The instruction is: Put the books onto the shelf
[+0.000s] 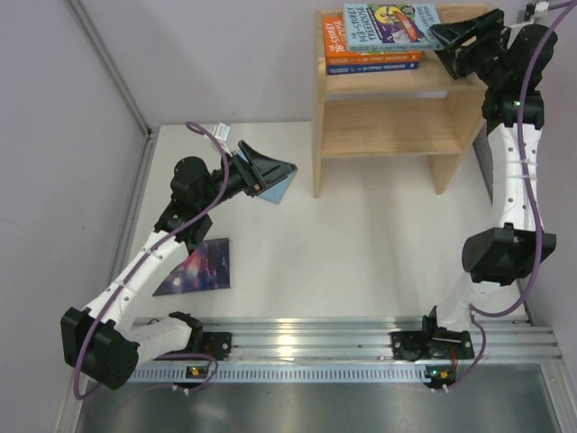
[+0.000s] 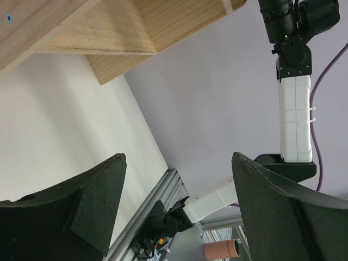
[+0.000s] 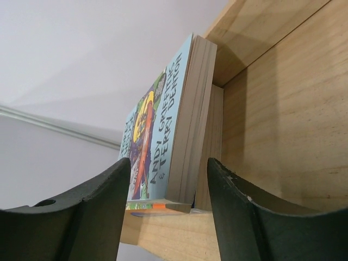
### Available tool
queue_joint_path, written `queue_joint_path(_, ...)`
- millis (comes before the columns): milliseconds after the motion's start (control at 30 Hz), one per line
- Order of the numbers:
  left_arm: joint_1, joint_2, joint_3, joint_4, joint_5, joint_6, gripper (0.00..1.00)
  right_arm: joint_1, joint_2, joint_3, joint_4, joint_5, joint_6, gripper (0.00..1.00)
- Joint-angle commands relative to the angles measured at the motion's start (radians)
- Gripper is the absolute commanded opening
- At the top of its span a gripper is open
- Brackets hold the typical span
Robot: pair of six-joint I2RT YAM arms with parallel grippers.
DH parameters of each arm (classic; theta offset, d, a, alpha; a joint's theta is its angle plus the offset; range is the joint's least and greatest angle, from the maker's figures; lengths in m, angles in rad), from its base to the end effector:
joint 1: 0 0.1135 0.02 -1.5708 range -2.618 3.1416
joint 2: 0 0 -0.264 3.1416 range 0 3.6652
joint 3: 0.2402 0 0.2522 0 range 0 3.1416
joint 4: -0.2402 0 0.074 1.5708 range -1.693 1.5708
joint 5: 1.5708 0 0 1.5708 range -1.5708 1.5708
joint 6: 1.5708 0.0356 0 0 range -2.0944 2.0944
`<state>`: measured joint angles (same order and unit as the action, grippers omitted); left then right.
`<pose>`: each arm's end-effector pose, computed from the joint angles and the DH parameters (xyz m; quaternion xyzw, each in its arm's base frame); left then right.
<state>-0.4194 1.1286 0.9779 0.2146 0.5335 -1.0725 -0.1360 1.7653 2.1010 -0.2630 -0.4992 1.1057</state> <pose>0.2325 -0.1235 0.3813 -0.0296 0.6868 -0.6099 0.3943 0.3863 -0.0357 0.5175 0.2367 0.6419 0.4796 0.5495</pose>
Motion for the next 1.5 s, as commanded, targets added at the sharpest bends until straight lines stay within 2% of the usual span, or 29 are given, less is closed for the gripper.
queue_joint_path(0, 0.004, -0.013, 0.007, 0.025, 0.003, 0.016, 0.83, -0.022, -0.061, 0.002, 0.077, 0.019, 0.006, 0.57)
queue_joint_path(167, 0.005, -0.007, 0.01, 0.034, 0.01, 0.014, 0.83, -0.022, -0.049, 0.01, 0.077, 0.027, 0.006, 0.52)
queue_joint_path(267, 0.004, -0.006, 0.012, 0.039, 0.011, 0.014, 0.83, -0.022, -0.04, 0.017, 0.076, 0.021, 0.008, 0.45)
queue_joint_path(400, 0.004, -0.007, 0.01, 0.039, 0.008, 0.016, 0.83, -0.022, -0.033, 0.022, 0.077, 0.022, 0.006, 0.28)
queue_joint_path(533, 0.005, -0.007, 0.007, 0.042, 0.008, 0.011, 0.83, -0.022, -0.027, 0.025, 0.076, 0.014, 0.006, 0.24)
queue_joint_path(767, 0.004, -0.032, -0.011, 0.048, -0.01, 0.013, 0.83, -0.022, -0.02, 0.028, 0.073, -0.012, 0.008, 0.11)
queue_joint_path(800, 0.004, -0.032, -0.013, 0.042, -0.015, 0.02, 0.83, -0.022, -0.02, 0.034, 0.073, -0.013, 0.006, 0.0)
queue_joint_path(967, 0.004, -0.006, 0.022, -0.009, -0.024, 0.068, 0.83, -0.02, -0.007, 0.06, 0.057, -0.025, 0.013, 0.0)
queue_joint_path(1467, 0.004, -0.004, 0.033, -0.024, -0.029, 0.082, 0.82, 0.015, 0.01, 0.083, 0.054, -0.033, 0.009, 0.0)
